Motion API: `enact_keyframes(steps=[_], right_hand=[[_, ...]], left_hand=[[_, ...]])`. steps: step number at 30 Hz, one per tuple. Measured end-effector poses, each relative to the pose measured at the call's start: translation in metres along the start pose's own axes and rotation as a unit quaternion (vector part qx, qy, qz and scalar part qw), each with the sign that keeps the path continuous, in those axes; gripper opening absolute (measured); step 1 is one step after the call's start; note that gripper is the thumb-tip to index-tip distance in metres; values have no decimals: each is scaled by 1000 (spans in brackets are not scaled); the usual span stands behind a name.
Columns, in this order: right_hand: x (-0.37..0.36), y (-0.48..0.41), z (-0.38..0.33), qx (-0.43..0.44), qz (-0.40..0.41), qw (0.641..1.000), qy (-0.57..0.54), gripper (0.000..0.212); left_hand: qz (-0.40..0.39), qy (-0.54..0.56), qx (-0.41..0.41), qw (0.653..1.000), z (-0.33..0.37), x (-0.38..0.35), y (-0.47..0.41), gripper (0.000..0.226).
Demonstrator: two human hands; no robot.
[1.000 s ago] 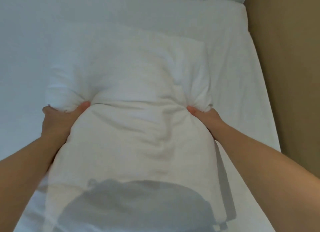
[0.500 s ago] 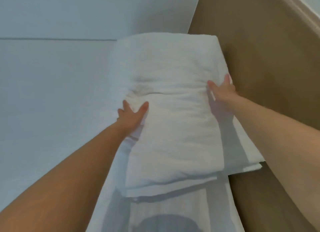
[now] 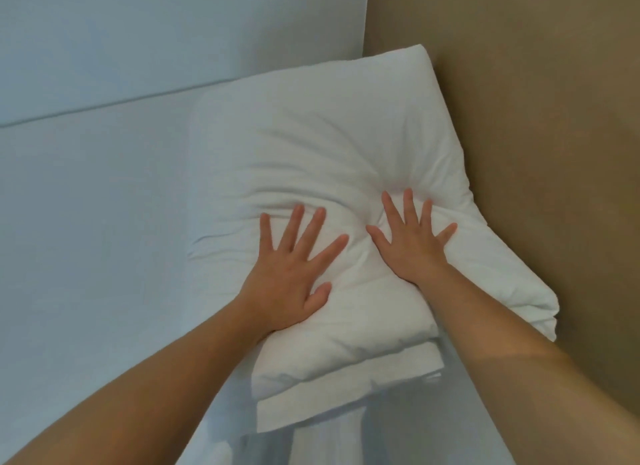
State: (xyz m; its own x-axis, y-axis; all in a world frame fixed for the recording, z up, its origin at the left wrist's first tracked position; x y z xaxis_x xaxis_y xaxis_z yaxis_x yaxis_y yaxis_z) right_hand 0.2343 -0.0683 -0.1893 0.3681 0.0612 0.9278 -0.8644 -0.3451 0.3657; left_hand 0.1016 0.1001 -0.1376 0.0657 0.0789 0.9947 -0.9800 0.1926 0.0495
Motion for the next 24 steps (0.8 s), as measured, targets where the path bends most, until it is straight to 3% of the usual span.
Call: enact_keyframes(steps=[9,15,24], right_hand=[[-24,-17,-19,6,78,997,7,71],[-24,0,-31,-27,117,992,-48,67],[-15,39,-54,-140,123,976,-111,59]], left_hand=[[-11,-20,-18,1000,-15,-32,-5,68],[-26,-29,-36,999,-26,-40,8,66],[48,29,-76,996,-37,-54,-4,70]])
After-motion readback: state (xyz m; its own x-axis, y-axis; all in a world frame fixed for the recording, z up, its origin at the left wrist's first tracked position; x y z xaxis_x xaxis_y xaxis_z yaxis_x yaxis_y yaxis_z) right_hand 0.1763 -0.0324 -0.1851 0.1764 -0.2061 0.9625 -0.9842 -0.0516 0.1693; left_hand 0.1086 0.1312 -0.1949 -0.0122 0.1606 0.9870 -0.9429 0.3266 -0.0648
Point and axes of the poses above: each hand's wrist, its own y-axis away from the middle knuckle, its own x-axis out of the back of the hand, z = x × y, the point moved 5 cm from there along -y, towards the middle knuckle, and after that the axes turned 7 degrees about y, right-handed, at the moved point
